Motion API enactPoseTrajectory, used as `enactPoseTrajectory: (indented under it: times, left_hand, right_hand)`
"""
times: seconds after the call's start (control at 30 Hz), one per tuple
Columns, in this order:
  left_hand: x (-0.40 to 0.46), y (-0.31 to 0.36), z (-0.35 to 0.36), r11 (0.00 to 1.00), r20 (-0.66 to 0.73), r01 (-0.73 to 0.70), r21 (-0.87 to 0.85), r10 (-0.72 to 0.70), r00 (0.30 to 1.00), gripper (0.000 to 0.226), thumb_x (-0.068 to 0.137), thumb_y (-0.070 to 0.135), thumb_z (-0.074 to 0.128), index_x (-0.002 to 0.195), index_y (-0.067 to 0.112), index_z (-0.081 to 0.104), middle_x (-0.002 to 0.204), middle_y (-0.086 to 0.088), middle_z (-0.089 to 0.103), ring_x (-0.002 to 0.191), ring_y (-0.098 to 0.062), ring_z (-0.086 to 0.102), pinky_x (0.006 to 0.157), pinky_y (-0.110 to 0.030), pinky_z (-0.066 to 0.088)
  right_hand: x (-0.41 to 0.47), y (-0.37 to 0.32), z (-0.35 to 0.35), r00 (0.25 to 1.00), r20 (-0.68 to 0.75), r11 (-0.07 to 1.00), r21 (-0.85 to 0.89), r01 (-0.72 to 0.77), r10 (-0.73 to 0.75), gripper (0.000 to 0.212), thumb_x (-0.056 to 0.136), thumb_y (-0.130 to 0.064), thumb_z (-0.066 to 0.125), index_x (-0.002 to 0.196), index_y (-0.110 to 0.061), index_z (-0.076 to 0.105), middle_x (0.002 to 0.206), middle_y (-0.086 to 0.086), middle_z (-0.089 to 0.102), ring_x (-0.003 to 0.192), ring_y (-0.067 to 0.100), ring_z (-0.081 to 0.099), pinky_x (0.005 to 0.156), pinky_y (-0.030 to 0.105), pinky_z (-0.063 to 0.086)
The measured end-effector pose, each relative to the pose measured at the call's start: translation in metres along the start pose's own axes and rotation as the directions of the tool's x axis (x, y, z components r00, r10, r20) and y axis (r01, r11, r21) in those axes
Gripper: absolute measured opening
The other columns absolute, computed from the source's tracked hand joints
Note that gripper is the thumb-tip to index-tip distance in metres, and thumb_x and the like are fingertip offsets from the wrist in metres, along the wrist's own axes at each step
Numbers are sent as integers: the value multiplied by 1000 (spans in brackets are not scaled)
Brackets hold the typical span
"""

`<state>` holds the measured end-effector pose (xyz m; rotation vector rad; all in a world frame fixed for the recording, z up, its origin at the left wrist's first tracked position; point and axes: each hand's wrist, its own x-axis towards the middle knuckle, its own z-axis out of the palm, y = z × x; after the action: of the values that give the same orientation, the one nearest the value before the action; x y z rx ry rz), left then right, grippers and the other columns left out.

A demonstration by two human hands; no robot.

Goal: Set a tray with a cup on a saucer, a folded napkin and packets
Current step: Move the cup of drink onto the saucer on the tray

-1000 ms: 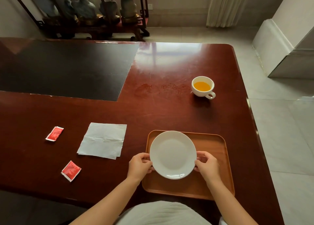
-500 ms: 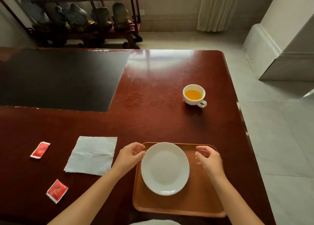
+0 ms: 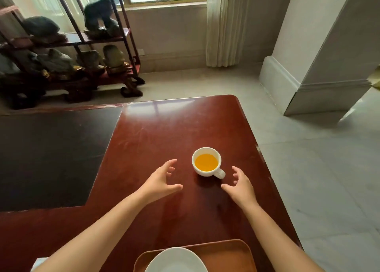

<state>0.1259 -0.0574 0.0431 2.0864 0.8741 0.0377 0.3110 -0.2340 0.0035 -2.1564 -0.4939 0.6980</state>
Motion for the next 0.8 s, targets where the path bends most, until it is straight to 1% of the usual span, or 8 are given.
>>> enactPoseTrajectory:
  times: [0.1, 0.23, 0.33, 0.43, 0.53, 0.63, 0.7, 0.8]
  left_hand:
    - [43, 12, 9, 989, 54, 88, -120, -82, 995, 93, 75, 21, 78, 146, 30, 20, 140, -9, 44, 117, -19, 51, 91, -28, 45]
    - [84, 16, 26, 976, 225, 165, -141, -131, 965, 109, 74, 9, 78, 149, 32, 3, 152, -13, 28, 123, -26, 49, 86, -28, 48]
    - [100, 10, 37, 972, 305, 178, -152, -125, 944, 111, 74, -2, 74, 150, 26, -2, 151, -5, 32, 112, -21, 56, 72, -18, 51]
    - [106, 3, 44, 970, 306, 128, -205, -61, 950, 97, 72, -12, 69, 147, 21, 18, 132, 1, 50, 89, -8, 64, 62, -14, 54]
    - [108, -4, 49, 971, 204, 70, -228, -23, 979, 77, 71, -12, 69, 134, 21, 43, 121, -5, 60, 90, -12, 68, 78, -29, 58]
    - [106, -8, 50, 977, 126, 27, -211, 0, 992, 71, 70, -6, 73, 129, 26, 49, 120, -7, 63, 95, -16, 68, 87, -42, 56]
    - [101, -11, 50, 984, 105, -5, -179, 24, 994, 71, 70, 1, 76, 129, 29, 50, 117, -2, 65, 93, -12, 69, 84, -40, 58]
    - [91, -12, 47, 989, 54, -55, -137, 63, 997, 70, 68, 8, 80, 126, 35, 52, 109, 8, 68, 89, -4, 68, 76, -25, 58]
  right_hand:
    - [26, -5, 8, 996, 61, 998, 21, -60, 59, 80, 77, -9, 71, 144, -21, 29, 144, 11, 42, 129, 27, 43, 105, 44, 40]
    - [45, -6, 17, 985, 138, 982, 144, -121, 102, 81, 76, 1, 64, 145, -25, 29, 142, 9, 47, 124, 23, 50, 104, 41, 43]
    - [51, -3, 23, 983, 163, 972, 204, -115, 82, 78, 74, 5, 59, 142, -24, 35, 136, 7, 54, 123, 19, 52, 102, 39, 45]
    - [55, 0, 28, 988, 143, 966, 238, -97, 63, 73, 75, 8, 56, 139, -23, 42, 130, 4, 59, 121, 17, 54, 103, 38, 45]
    - [58, 5, 29, 991, 127, 958, 276, -76, 42, 67, 78, 10, 56, 137, -19, 45, 131, 4, 59, 121, 16, 54, 103, 35, 44]
    - [59, 5, 27, 990, 140, 952, 299, -70, 29, 64, 79, 9, 58, 136, -19, 47, 129, 5, 61, 117, 18, 58, 91, 31, 48]
    - [58, 5, 25, 986, 163, 952, 298, -66, 17, 64, 78, 7, 58, 135, -21, 48, 127, 4, 63, 113, 19, 60, 82, 26, 47]
    - [53, 3, 20, 979, 203, 953, 298, -52, -10, 66, 77, 6, 58, 135, -23, 48, 123, 4, 65, 114, 21, 60, 84, 30, 46]
